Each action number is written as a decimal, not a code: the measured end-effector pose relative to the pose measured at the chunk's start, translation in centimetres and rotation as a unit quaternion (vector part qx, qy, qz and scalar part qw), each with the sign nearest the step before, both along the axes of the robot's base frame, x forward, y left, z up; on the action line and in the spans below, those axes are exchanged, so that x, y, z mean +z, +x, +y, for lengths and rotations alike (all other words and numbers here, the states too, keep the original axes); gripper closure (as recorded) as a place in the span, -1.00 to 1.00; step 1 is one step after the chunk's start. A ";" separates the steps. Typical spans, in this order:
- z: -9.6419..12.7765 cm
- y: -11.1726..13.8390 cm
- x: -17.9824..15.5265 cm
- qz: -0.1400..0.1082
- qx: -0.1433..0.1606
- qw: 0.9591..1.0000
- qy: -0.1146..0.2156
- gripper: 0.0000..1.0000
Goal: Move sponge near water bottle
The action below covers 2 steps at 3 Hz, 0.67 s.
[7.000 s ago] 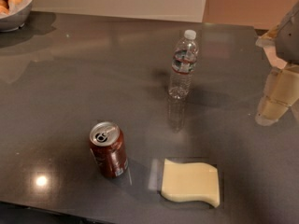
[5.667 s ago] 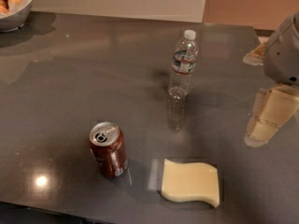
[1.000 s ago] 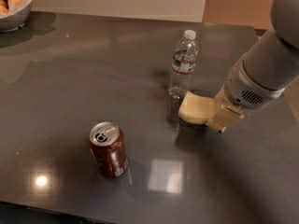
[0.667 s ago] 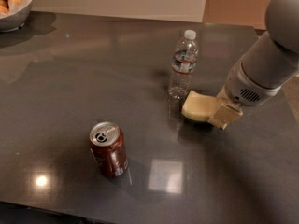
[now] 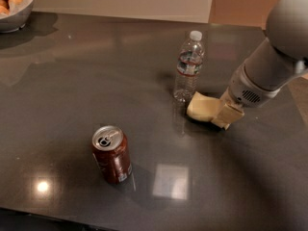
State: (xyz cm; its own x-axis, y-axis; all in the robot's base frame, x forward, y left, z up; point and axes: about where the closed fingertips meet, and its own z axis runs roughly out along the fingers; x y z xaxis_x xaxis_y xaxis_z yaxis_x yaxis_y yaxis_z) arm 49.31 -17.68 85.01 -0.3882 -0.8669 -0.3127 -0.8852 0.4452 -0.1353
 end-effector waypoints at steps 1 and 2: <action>-0.1 1.0 -0.5 -0.003 -0.003 1.000 0.008 -0.28; 0.0 0.9 -0.5 -0.002 -0.002 1.000 0.008 -0.76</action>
Offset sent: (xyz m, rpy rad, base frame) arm 0.0077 -0.0005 -0.0040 0.0137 -0.0043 -0.0041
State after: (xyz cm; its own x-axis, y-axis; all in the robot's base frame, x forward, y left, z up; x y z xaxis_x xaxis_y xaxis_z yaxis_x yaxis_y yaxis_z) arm 50.17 -17.66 84.55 -0.3893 -0.8608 -0.3277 -0.8831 0.4500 -0.1329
